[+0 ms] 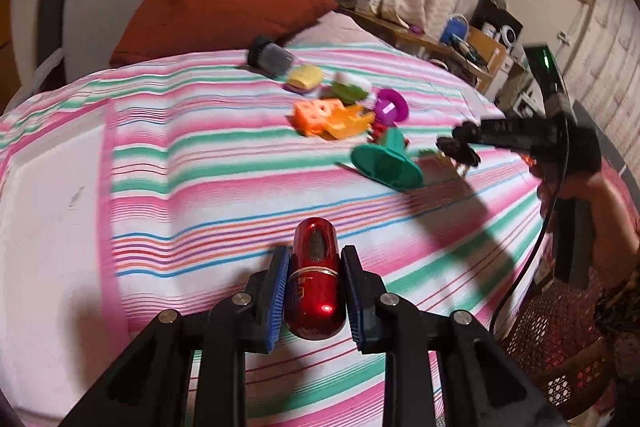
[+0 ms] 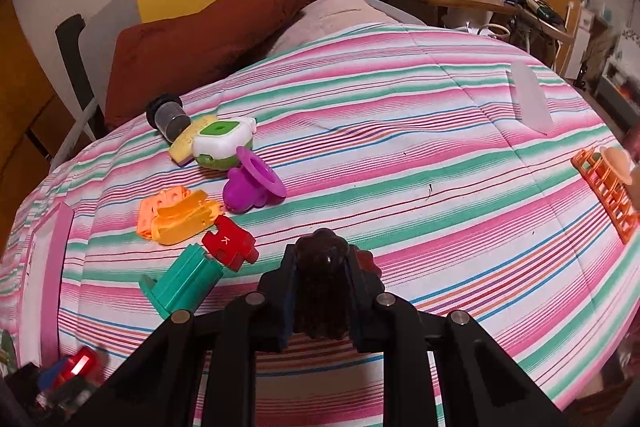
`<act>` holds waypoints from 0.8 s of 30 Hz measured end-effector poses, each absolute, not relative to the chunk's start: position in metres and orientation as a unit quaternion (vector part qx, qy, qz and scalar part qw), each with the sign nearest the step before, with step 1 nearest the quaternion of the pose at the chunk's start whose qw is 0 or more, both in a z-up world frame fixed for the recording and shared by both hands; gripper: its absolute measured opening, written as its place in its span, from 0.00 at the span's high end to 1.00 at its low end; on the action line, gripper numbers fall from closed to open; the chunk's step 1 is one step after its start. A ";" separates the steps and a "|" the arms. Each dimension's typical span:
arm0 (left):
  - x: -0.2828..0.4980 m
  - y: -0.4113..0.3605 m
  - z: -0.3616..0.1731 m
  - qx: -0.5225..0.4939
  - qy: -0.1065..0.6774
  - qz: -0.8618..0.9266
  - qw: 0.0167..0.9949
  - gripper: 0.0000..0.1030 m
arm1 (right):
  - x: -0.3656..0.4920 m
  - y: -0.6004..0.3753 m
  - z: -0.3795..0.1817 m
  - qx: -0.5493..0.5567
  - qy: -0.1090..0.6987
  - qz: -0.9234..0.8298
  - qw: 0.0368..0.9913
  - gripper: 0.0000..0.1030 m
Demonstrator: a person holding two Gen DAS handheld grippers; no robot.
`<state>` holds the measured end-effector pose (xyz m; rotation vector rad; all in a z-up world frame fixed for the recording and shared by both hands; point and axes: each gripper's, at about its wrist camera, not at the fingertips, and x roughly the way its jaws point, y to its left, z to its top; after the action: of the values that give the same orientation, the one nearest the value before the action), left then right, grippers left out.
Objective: Organize rigid objects
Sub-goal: 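Carry the red capsule into the white tray and open the left tool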
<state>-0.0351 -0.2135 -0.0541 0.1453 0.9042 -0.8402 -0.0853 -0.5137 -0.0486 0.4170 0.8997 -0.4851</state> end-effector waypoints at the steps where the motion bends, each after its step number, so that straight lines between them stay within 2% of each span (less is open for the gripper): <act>1: -0.032 -0.208 -0.051 0.062 0.421 -0.390 0.817 0.75 | -0.085 -0.514 -0.049 0.198 0.428 -0.230 0.851 0.80; 9: -0.003 -0.164 -0.033 0.020 0.411 -0.345 0.844 0.75 | -0.086 -0.513 -0.047 0.197 0.424 -0.232 0.853 0.80; 24: 0.111 -0.077 -0.032 -0.053 0.435 -0.227 0.870 0.75 | -0.087 -0.491 -0.035 0.180 0.396 -0.211 0.875 0.81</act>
<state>0.1108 -0.0766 -0.0324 -0.1110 0.9096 -0.4751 -0.0866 -0.4911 -0.0350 0.3757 0.8274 -0.4399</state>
